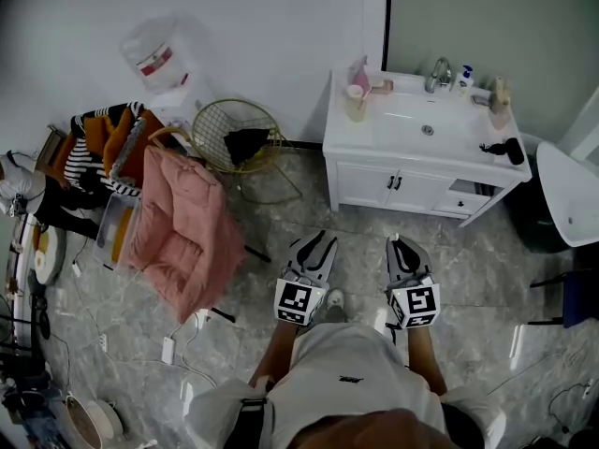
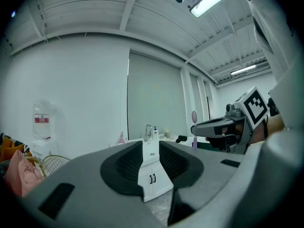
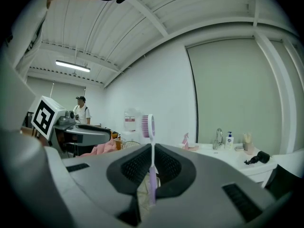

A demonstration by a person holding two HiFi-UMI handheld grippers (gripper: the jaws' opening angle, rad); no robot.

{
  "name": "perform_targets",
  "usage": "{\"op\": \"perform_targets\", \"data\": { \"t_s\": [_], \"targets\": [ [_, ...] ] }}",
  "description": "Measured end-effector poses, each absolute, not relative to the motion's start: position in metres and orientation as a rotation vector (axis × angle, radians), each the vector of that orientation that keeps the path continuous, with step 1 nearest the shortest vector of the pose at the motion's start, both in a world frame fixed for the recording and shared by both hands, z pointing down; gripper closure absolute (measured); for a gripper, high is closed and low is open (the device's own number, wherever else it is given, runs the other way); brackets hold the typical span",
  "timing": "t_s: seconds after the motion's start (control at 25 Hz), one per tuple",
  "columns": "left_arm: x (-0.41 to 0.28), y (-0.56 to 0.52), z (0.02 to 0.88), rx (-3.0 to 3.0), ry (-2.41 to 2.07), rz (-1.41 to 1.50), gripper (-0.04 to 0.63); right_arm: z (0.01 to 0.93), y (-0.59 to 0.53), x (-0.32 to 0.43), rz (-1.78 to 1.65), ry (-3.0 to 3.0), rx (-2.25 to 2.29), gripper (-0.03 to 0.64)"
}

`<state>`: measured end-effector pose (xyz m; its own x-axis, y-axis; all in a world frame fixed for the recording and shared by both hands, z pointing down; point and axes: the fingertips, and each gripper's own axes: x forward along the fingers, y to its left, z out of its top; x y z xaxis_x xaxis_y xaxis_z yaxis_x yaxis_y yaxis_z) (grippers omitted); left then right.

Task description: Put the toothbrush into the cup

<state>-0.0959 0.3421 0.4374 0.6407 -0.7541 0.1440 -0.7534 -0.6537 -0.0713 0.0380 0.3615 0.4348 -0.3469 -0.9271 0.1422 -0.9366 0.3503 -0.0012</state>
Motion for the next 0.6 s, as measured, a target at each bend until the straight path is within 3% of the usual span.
{"op": "perform_targets", "data": {
  "t_s": [0.6],
  "targets": [
    [-0.104, 0.271, 0.44, -2.893, 1.2, -0.235, 0.5, 0.439, 0.297, 0.022, 0.129, -2.434, 1.792, 0.575]
  ]
}}
